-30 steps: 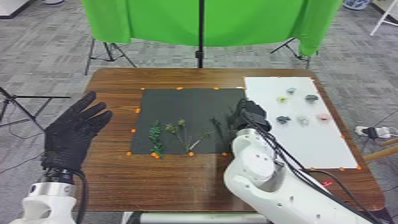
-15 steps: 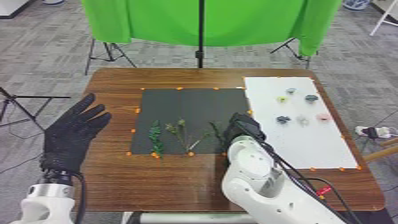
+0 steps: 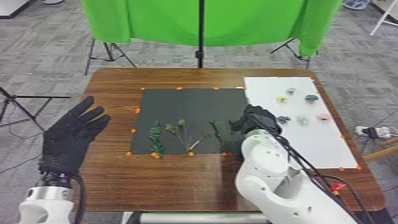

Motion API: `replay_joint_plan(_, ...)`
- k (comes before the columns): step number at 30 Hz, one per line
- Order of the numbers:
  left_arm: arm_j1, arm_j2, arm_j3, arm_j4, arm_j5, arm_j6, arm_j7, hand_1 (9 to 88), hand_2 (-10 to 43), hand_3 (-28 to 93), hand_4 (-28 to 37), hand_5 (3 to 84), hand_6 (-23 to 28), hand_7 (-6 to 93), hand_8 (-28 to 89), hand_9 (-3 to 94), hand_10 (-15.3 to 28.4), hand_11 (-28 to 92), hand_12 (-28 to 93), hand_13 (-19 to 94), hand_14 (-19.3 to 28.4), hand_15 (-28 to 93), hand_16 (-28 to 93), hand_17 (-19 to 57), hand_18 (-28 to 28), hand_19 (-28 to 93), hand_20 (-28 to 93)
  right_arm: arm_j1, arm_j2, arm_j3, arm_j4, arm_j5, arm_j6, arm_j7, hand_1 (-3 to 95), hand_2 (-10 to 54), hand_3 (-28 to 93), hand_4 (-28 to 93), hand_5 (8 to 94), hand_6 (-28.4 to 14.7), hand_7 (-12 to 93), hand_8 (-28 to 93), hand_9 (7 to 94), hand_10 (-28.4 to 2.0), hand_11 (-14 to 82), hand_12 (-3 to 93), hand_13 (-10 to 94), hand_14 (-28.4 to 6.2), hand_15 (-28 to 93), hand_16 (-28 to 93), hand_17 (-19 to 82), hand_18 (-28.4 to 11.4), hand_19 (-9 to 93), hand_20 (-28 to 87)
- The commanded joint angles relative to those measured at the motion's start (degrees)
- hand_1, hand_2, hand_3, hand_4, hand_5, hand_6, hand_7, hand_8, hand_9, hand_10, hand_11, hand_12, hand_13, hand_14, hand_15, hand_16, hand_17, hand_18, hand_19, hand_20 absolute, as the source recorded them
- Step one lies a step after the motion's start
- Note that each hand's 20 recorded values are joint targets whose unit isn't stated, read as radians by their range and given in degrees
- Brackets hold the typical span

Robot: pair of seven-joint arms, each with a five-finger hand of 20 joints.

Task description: Arrange flowers

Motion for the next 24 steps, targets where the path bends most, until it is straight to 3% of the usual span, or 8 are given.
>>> replay_joint_plan(1,-1.81,0.69,0.75,1.59,-1.06,0.98,-0.44,24.3,5.8,80,-22.5,39.9,10.2,11.2,-9,34.5,20.0,24,11,26,27.9,50,-8,-9.0,26.0,54,13,5.73,10.72,4.52,4.36,3.27,10.31,1.27,36.2,-9.5,73,-28,60.9,-8.8,15,-11,67.0,-20.8,40.5,15.0,64,-16.4,77,12,34,-28.3,93,54)
replay_joint_plan(4,-2.38,1.39,1.06,2.13,-1.91,1.77,0.34,23.8,6.0,80,-23.6,39.4,10.0,11.5,-9,34.0,19.8,24,11,26,28.0,51,-8,-9.2,26.1,54,13,6.43,12.82,4.59,6.36,4.02,11.32,0.44,36.1,-9.5,75,-28,59.2,-8.4,14,-11,66.4,-20.7,38.5,14.6,63,-16.3,76,10,32,-28.3,93,51)
replay_joint_plan(6,-3.02,1.47,1.42,2.49,-2.16,2.11,-0.03,23.5,5.9,80,-24.0,39.2,9.9,11.5,-9,33.7,19.8,24,11,26,28.0,51,-8,-9.3,26.1,54,13,6.62,14.03,3.93,7.43,4.19,12.07,0.72,36.4,-9.5,76,-28,57.7,-6.9,15,-11,67.7,-20.5,35.1,13.8,63,-15.9,76,10,32,-28.4,93,50)
replay_joint_plan(12,-2.60,1.90,1.97,2.49,-2.46,2.17,0.65,23.3,5.7,81,-24.2,38.9,9.5,11.9,-9,33.4,19.7,24,11,26,27.8,51,-8,-9.3,26.2,54,13,4.99,14.04,5.40,8.99,9.86,7.42,0.85,36.2,-9.5,77,-28,50.4,-4.2,14,-11,65.6,-21.5,31.3,14.0,62,-15.4,75,10,31,-28.4,93,50)
replay_joint_plan(15,-2.33,2.22,2.22,2.41,-2.62,2.56,1.31,23.5,5.6,81,-24.2,38.9,9.6,12.0,-9,33.4,19.7,24,11,26,27.8,51,-9,-9.3,26.2,54,13,3.12,13.49,6.82,8.49,11.29,5.11,-1.25,36.4,-9.5,77,-28,50.5,-3.5,15,-11,64.7,-21.6,31.5,14.3,61,-15.7,76,10,30,-28.4,93,50)
replay_joint_plan(18,-2.50,2.14,2.15,2.41,-2.41,2.18,1.07,23.6,5.5,81,-24.1,38.9,9.6,12.1,-9,33.4,19.8,24,11,26,27.8,51,-9,-9.3,26.1,54,13,2.58,12.31,8.21,8.99,14.38,0.94,-1.86,37.6,-9.5,78,-28,51.8,-2.2,16,-11,63.7,-21.2,30.9,14.1,60,-15.6,76,10,29,-28.4,93,51)
replay_joint_plan(22,-2.47,2.03,2.00,2.45,-2.38,2.04,0.95,23.8,5.5,81,-24.0,39.2,9.6,12.1,-9,33.5,19.8,25,11,26,27.9,51,-9,-9.3,26.1,54,13,4.18,13.05,4.75,11.05,12.90,1.84,-2.32,38.3,-9.5,79,-28,51.8,-1.2,16,-12,62.6,-21.3,30.0,14.1,59,-15.6,76,10,27,-28.4,93,51)
replay_joint_plan(24,-2.41,1.84,2.05,2.89,-2.36,1.97,0.90,23.8,5.4,81,-23.9,39.2,9.7,12.2,-9,33.6,19.9,25,11,26,27.9,51,-9,-9.3,26.1,54,13,4.87,13.68,2.84,11.93,11.97,3.32,-2.84,39.5,-9.5,78,-28,53.8,0.0,16,-12,63.5,-20.5,30.0,14.1,60,-14.7,75,10,27,-28.4,93,52)
